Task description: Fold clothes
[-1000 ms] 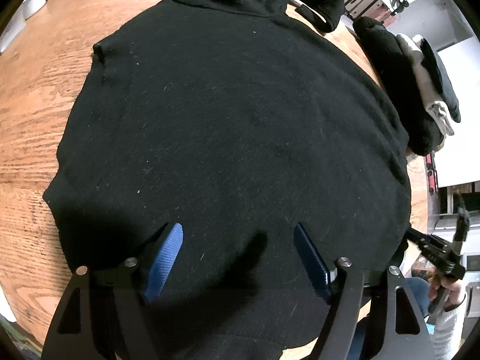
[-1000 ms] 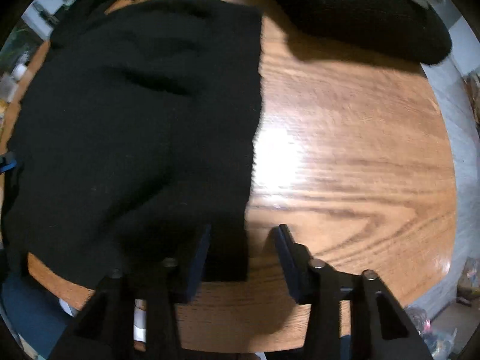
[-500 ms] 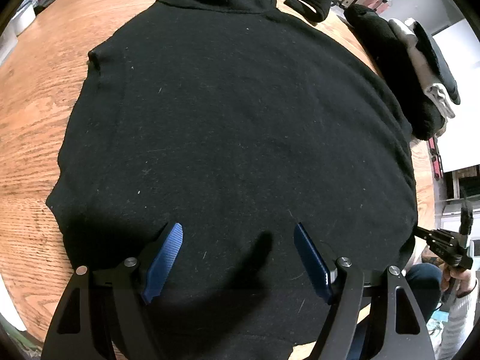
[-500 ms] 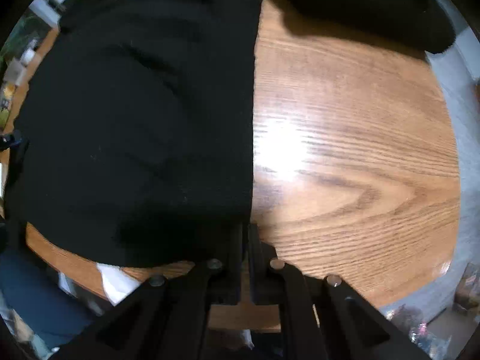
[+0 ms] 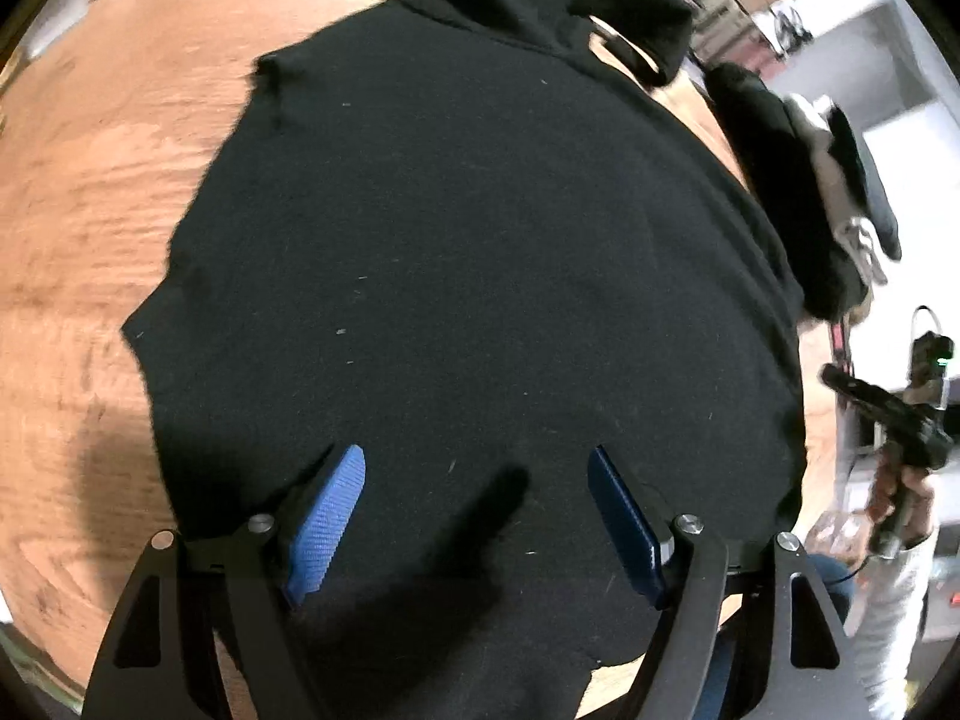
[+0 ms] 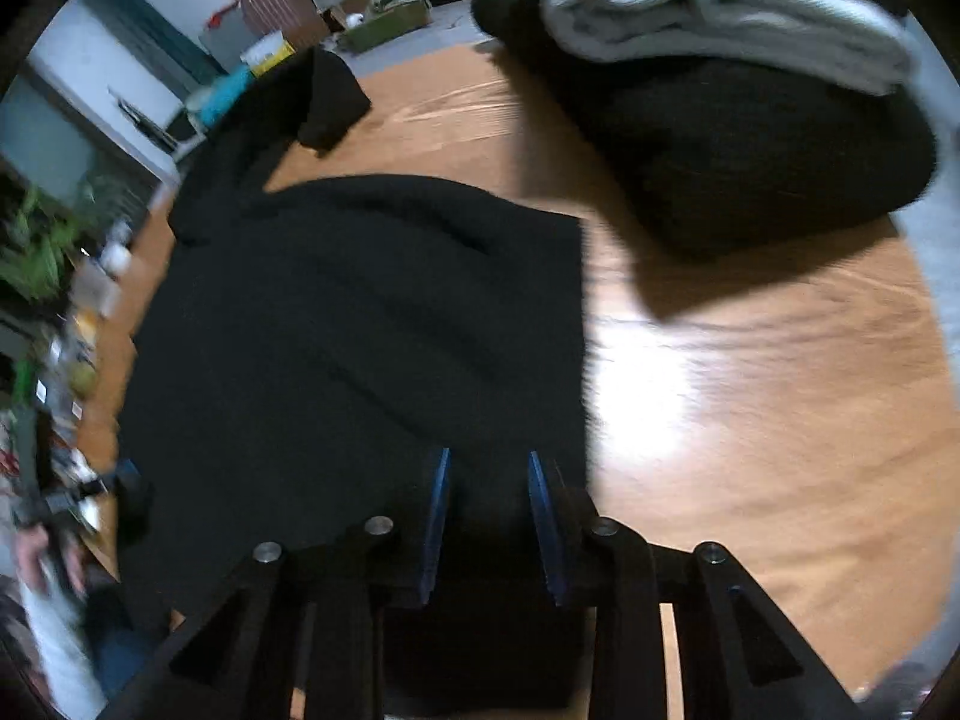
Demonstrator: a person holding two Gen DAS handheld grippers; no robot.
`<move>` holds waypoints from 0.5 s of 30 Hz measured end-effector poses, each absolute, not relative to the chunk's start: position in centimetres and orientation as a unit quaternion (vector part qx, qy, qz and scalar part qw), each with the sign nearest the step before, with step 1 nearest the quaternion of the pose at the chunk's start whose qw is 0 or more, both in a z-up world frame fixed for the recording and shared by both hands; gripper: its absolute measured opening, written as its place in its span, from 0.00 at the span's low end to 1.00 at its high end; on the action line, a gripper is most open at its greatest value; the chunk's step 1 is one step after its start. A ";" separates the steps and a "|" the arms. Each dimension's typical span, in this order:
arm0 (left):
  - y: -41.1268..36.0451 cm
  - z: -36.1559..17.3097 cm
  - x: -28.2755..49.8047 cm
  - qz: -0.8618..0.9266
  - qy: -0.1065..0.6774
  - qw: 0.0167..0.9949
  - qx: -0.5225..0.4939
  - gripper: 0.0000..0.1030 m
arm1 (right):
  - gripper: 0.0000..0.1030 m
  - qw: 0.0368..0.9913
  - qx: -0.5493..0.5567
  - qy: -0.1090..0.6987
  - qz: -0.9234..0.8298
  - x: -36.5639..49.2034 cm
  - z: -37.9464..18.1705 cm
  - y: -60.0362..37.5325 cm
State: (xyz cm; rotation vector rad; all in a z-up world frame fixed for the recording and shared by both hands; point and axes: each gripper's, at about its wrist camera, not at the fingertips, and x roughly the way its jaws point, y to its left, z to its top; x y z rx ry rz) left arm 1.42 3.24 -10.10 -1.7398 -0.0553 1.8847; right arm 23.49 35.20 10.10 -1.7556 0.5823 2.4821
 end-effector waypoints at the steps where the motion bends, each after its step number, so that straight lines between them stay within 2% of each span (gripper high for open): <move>1: 3.0 -10.0 1.3 0.705 -0.020 0.273 -0.654 0.75 | 0.30 0.016 -0.569 0.196 0.799 23.0 9.5 34.7; 4: 3.0 -8.8 0.8 0.709 0.010 0.218 -0.671 0.75 | 0.27 0.012 -0.609 0.148 0.779 22.5 7.6 33.0; 6: 5.9 -6.2 0.2 0.715 0.007 0.236 -0.659 0.75 | 0.25 -0.001 -0.615 0.122 0.779 23.4 7.3 32.9; 7: 7.4 -4.9 -0.2 0.717 0.005 0.245 -0.652 0.75 | 0.28 -0.010 -0.612 0.120 0.782 24.1 7.4 33.1; 11: 15.1 -0.9 -1.1 0.712 0.001 0.304 -0.633 0.75 | 0.51 -0.001 -0.570 0.249 0.783 27.8 7.8 37.0; 13: 21.2 -0.4 -1.2 0.693 0.006 0.354 -0.628 0.75 | 0.59 -0.006 -0.551 0.296 0.780 29.3 8.5 38.0; 15: 28.8 -0.6 -1.4 0.679 0.038 0.392 -0.620 0.75 | 0.64 -0.017 -0.530 0.306 0.791 30.3 9.9 38.5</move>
